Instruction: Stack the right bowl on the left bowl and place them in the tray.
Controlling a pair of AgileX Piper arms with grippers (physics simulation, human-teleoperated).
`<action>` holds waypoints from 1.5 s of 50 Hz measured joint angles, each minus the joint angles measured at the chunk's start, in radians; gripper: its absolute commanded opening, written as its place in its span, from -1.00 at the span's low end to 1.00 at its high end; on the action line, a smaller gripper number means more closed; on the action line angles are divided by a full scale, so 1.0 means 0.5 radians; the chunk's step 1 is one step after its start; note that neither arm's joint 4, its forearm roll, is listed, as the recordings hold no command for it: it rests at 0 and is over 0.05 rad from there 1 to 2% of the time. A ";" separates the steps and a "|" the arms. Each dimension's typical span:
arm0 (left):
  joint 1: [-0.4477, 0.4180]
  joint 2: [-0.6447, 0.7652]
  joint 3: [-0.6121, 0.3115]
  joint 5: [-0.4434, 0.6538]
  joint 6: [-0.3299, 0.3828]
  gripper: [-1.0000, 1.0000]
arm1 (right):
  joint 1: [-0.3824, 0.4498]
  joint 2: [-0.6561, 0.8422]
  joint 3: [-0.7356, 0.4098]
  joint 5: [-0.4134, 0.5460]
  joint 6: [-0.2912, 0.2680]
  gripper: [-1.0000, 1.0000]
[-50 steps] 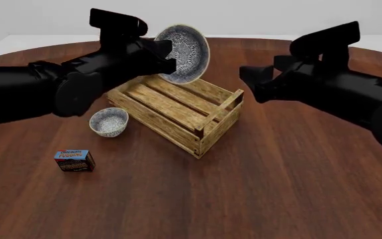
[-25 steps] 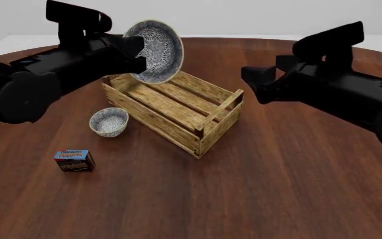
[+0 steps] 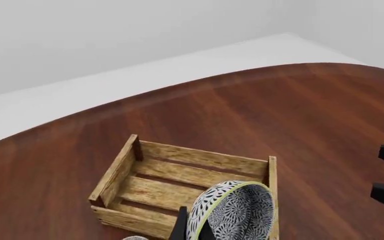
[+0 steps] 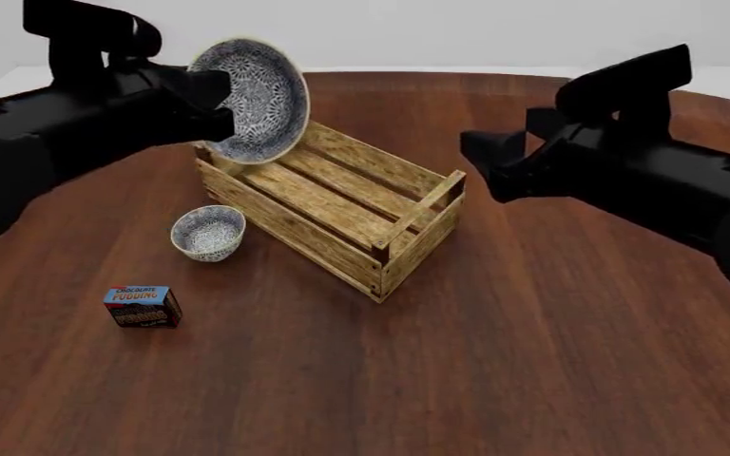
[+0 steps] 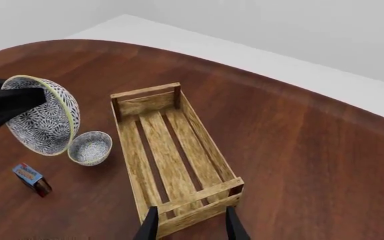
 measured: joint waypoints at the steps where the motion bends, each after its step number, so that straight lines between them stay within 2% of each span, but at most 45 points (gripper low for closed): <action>1: 0.008 -0.002 -0.003 0.012 0.005 -1.00 | 0.000 0.001 0.000 -0.001 0.000 1.00; 19: 0.178 0.007 -0.089 0.269 0.073 -1.00 | 0.008 0.013 0.006 -0.009 -0.003 1.00; 28: 0.283 0.025 -0.153 0.399 0.050 -1.00 | 0.014 -0.009 0.009 0.002 0.002 1.00; 43: 0.388 0.158 -0.275 0.588 -0.075 -1.00 | 0.017 -0.055 0.009 0.027 0.015 1.00; 59: 0.463 0.273 -0.287 0.626 -0.202 -1.00 | 0.016 -0.072 0.010 0.035 0.018 1.00; 75: 0.532 0.357 -0.179 0.515 -0.295 -1.00 | 0.012 -0.079 0.009 0.039 0.019 1.00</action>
